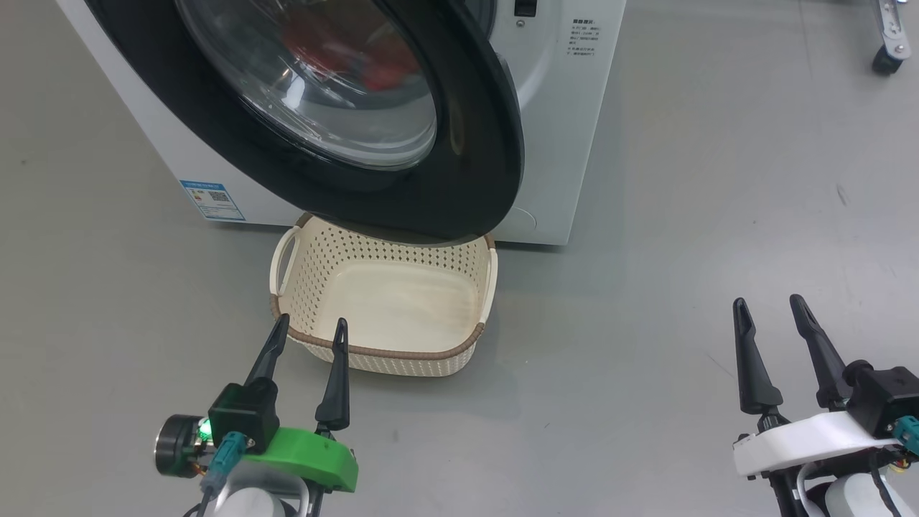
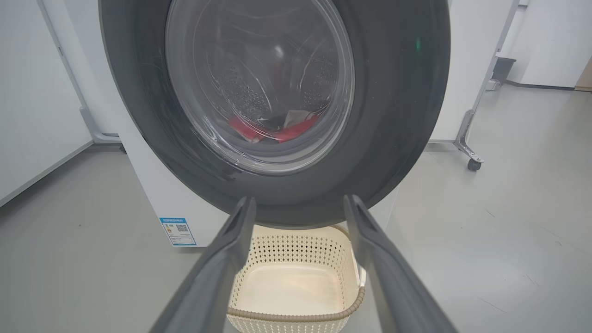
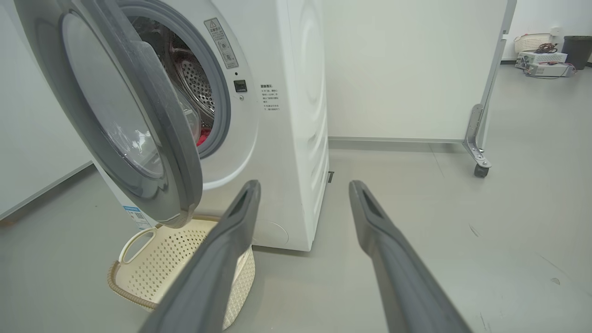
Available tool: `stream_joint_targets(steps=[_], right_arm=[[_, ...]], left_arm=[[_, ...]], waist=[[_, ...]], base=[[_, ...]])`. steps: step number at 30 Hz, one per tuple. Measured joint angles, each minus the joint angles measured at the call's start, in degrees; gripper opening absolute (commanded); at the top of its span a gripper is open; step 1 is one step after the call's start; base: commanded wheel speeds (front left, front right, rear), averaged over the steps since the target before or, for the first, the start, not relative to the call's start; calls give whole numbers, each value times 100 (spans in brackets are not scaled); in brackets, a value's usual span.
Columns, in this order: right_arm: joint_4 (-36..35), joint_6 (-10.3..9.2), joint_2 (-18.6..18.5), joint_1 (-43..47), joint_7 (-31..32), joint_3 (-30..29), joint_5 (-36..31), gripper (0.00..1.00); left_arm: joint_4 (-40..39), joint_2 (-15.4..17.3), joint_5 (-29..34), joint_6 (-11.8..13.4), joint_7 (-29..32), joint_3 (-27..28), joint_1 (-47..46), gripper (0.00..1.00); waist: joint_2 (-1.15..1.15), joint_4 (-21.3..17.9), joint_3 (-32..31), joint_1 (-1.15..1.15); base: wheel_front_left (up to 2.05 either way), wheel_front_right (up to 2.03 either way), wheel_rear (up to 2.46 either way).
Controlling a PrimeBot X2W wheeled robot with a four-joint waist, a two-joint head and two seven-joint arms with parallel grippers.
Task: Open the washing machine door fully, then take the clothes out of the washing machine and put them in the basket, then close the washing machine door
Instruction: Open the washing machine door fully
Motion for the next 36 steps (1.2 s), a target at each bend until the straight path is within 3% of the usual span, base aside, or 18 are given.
stream_joint_targets(steps=[1, 2, 3, 4, 8, 12, 20, 28, 30, 36], right_arm=[[-13, 0, 9, 0, 0, 0, 0, 86], [-26, 0, 18, 0, 0, -2, 10, 42], [-38, 0, 43, 0, -1, -22, 43, 11], [-65, 0, 101, 0, -1, -57, 140, 0], [-164, 12, 231, -5, 19, -187, 542, 0], [-197, 199, 474, -81, 155, -342, 1213, 0], [-267, 327, 1040, -527, 860, -989, 3118, 0], [-235, 288, 1123, -1418, 1733, -1371, 4332, 0], [-185, 204, 1117, -1664, 1933, -1451, 4591, 0], [220, 48, 1003, -2351, 2458, -1506, 4790, 0]], left_arm=[[1, 0, 0, 0, 0, -3, 0, 100], [0, 0, 0, 0, 0, -8, 0, 100], [0, 0, -1, 0, 0, -14, 0, 100], [1, 0, -3, 0, 0, -36, 0, 100], [-4, -2, -8, 0, 0, -120, -2, 100], [4, 2, -15, 0, 0, -163, -5, 100], [15, 1, -43, 0, 0, -315, -12, 100], [12, 2, -103, 0, 0, -364, -20, 100], [12, 2, -142, 0, 0, -391, -27, 100], [9, 1, -143, 0, 0, -398, -80, 100]], waist=[[0, 4, 3, 0], [0, 9, 7, 0], [0, 13, 11, 0], [0, 25, 21, 0], [0, 67, 58, 0], [0, 129, 94, 0], [0, 319, 122, 0], [0, 505, 225, 0], [0, 551, 254, 0], [0, 682, 332, 0]], base=[[0, 0, 0], [0, 0, 0], [0, 0, 0], [0, 0, 0], [0, 0, 0], [0, 0, 0], [0, 0, 0], [0, 0, 0], [0, 0, 0], [0, 0, 0]])
